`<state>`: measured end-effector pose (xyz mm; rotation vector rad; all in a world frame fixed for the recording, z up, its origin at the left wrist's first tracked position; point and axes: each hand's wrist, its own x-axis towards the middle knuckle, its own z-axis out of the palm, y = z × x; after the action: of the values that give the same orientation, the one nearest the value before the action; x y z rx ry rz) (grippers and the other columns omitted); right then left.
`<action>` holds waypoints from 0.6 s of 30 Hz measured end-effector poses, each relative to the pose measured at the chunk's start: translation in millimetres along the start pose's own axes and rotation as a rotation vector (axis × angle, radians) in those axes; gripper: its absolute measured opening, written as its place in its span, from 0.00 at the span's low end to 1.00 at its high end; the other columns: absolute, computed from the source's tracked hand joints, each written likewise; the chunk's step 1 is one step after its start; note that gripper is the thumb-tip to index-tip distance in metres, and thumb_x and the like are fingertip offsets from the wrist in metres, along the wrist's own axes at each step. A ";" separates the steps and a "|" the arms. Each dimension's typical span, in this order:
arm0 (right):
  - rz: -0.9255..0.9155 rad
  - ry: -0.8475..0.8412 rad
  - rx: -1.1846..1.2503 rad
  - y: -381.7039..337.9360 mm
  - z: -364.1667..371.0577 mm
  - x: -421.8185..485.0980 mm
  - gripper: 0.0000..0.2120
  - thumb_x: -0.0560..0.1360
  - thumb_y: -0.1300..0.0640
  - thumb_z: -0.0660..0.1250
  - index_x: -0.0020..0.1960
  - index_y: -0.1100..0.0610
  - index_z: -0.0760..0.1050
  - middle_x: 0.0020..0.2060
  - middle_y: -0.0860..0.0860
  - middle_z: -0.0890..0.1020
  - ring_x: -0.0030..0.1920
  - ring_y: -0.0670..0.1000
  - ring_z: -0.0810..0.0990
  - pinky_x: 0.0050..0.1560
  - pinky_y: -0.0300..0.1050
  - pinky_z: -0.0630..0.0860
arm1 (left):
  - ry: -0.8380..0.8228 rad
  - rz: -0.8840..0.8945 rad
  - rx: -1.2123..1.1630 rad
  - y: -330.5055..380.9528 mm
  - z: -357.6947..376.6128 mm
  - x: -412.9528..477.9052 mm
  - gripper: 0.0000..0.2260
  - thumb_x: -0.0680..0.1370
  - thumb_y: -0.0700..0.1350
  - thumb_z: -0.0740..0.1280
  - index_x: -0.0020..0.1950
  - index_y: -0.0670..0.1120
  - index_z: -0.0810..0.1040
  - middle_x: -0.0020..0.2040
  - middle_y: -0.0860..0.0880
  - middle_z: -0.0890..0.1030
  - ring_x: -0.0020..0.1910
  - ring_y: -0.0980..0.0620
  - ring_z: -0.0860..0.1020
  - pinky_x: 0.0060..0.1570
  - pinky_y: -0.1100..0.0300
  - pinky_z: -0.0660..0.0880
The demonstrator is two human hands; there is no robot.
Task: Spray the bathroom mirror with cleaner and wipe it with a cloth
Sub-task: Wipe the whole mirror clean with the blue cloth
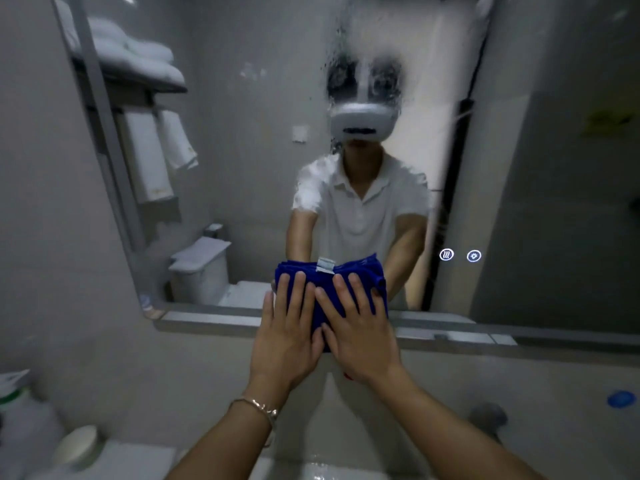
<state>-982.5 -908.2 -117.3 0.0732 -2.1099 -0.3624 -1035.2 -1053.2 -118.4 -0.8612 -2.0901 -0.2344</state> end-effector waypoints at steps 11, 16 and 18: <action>0.021 0.029 -0.057 -10.7 11.2 -12.7 0.33 0.79 0.45 0.53 0.79 0.51 0.43 0.78 0.55 0.43 0.77 0.57 0.44 0.74 0.60 0.49 | 0.023 0.036 0.027 -5.1 18.1 -10.9 0.36 0.75 0.53 0.53 0.77 0.40 0.43 0.77 0.40 0.41 0.76 0.39 0.44 0.71 0.40 0.52; -0.012 0.045 -0.054 -9.7 5.7 8.8 0.29 0.80 0.46 0.49 0.79 0.51 0.46 0.78 0.53 0.46 0.77 0.56 0.46 0.72 0.59 0.50 | 0.023 0.082 0.030 -18.6 10.5 2.1 0.35 0.73 0.54 0.56 0.76 0.40 0.50 0.78 0.42 0.41 0.76 0.42 0.44 0.71 0.41 0.50; -0.035 0.111 -0.034 -6.1 -9.5 52.1 0.30 0.78 0.47 0.53 0.78 0.50 0.50 0.78 0.54 0.51 0.77 0.56 0.49 0.72 0.59 0.51 | 0.087 0.047 0.000 -32.7 -10.6 35.0 0.35 0.72 0.54 0.56 0.75 0.40 0.51 0.78 0.42 0.46 0.76 0.42 0.44 0.70 0.41 0.51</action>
<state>-1003.2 -926.2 -71.6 0.1081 -1.9945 -0.4062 -1064.1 -1065.0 -80.6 -0.8833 -1.9866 -0.2423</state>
